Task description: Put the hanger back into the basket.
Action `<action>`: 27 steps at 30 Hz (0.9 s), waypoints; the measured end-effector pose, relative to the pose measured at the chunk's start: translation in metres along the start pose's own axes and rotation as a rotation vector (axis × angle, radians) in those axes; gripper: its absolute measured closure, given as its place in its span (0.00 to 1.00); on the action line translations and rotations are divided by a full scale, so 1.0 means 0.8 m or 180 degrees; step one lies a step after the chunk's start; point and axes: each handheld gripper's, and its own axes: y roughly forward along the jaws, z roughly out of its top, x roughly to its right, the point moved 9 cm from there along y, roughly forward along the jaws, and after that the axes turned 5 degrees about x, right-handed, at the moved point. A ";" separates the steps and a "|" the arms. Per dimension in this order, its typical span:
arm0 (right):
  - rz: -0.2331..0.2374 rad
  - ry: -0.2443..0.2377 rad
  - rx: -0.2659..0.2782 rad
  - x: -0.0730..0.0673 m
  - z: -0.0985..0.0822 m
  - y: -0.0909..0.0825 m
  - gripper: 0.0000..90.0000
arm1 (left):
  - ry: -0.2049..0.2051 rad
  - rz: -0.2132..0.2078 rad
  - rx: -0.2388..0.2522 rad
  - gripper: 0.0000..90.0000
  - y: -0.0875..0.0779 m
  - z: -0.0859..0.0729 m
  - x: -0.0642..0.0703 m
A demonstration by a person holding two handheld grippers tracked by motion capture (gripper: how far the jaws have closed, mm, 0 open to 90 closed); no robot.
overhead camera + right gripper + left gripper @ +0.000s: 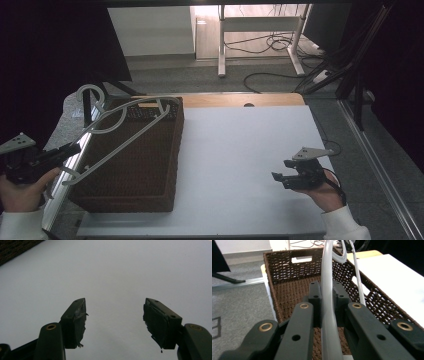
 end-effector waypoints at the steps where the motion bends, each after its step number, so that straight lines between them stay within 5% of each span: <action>1: -0.0001 -0.0003 0.0002 0.000 0.000 0.000 0.39 | -0.0009 0.0012 0.0002 0.90 0.002 -0.002 -0.002; 15: 0.0011 -0.0020 -0.0019 0.000 -0.001 0.001 0.39 | -0.0106 0.0066 -0.0077 0.90 0.038 -0.022 -0.010; 27: 0.0001 -0.0030 0.0004 0.001 0.000 0.000 0.39 | -0.0162 0.0154 -0.0049 0.90 0.050 -0.024 -0.013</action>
